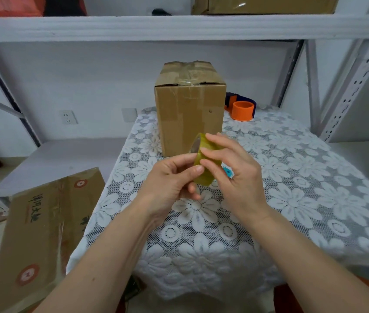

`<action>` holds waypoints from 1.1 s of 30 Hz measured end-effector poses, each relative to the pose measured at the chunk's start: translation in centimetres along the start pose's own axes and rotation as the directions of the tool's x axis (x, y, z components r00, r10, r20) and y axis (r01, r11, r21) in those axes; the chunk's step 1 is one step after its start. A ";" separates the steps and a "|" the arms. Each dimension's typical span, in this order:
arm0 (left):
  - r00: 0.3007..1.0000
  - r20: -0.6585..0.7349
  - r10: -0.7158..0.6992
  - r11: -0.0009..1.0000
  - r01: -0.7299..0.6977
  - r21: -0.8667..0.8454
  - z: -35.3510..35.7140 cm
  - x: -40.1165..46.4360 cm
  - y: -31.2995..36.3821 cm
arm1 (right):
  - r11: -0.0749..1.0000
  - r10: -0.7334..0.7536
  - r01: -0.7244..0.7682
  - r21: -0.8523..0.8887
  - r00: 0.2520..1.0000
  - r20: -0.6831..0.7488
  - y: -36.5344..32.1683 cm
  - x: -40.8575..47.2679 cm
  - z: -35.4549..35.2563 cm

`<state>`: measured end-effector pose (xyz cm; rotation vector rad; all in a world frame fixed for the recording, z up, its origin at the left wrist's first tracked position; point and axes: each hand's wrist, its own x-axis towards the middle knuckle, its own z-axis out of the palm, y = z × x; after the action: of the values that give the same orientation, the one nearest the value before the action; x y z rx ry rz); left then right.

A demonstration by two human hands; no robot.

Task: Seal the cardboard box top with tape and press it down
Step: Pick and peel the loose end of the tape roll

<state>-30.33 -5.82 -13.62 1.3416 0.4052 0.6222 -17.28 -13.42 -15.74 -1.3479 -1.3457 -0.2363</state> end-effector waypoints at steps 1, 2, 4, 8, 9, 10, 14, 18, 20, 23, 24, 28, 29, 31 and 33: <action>1.000 -0.004 0.000 1.000 0.000 0.012 0.0 0.0 -0.1 | 1.000 -0.018 0.018 -0.006 1.000 -0.004 0.2 0.0 0.0; 1.000 -0.004 -0.001 1.000 0.002 0.018 -0.1 -0.1 -0.2 | 0.999 -0.043 0.043 -0.028 0.999 -0.009 0.2 -0.1 0.0; 1.000 0.005 -0.009 1.000 0.009 0.011 -0.2 -0.1 -0.3 | 0.991 -0.101 0.099 -0.088 0.995 -0.013 0.1 -0.1 0.1; 0.998 0.054 -0.015 0.999 0.017 -0.041 -0.2 0.0 -0.1 | 0.995 -0.075 0.074 -0.069 0.997 -0.018 -0.5 0.0 0.0; 0.998 0.065 -0.013 0.998 0.017 -0.054 -0.2 0.0 0.0 | 0.997 -0.056 0.054 -0.057 0.998 -0.028 -0.6 0.0 0.0; 0.997 0.071 -0.011 0.998 0.015 -0.057 -0.2 0.1 0.1 | 0.997 -0.048 0.046 -0.055 0.998 -0.032 -0.7 -0.1 0.0; 0.998 0.064 -0.008 1.000 0.010 -0.019 -0.2 0.0 0.1 | 0.998 -0.047 0.047 -0.030 0.999 -0.024 -0.1 -0.3 0.4; 0.998 0.063 -0.001 1.000 0.001 -0.004 -0.2 -0.2 0.2 | 0.998 -0.055 0.054 -0.030 0.998 -0.037 -0.2 -0.4 0.4; 0.998 0.068 0.005 1.000 -0.005 0.004 -0.3 -0.2 0.3 | 1.000 -0.007 0.007 -0.009 0.998 -0.056 -0.7 -0.4 0.4; 0.997 0.068 0.026 0.999 -0.029 0.045 -0.3 -0.2 0.4 | 0.999 0.034 -0.033 0.014 0.998 -0.045 -1.3 -0.1 0.1; 0.997 0.060 0.039 0.995 -0.044 0.088 -0.2 -0.2 0.5 | 0.999 0.033 -0.033 0.012 0.999 -0.037 -1.4 0.0 0.0; 0.996 -0.005 0.092 0.963 -0.087 0.255 0.0 -0.2 0.6 | 0.984 0.161 -0.158 0.078 0.986 -0.040 -2.0 0.6 -0.4; 0.995 -0.020 0.102 0.953 -0.093 0.288 0.1 -0.2 0.7 | 0.976 0.199 -0.195 0.097 0.979 -0.036 -2.1 0.7 -0.5; 0.992 -0.034 0.118 0.927 -0.098 0.363 0.2 -0.3 0.8 | 0.964 0.248 -0.244 0.104 0.968 -0.030 -2.2 0.9 -0.6; 0.992 -0.033 0.125 0.906 -0.101 0.411 0.4 -0.5 1.0 | 0.967 0.251 -0.250 0.045 0.968 -0.018 -2.2 1.0 -0.6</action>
<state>-30.63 -6.31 -12.63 1.7604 0.5280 0.6988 -18.35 -14.05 -13.62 -1.4591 -1.1405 -0.0515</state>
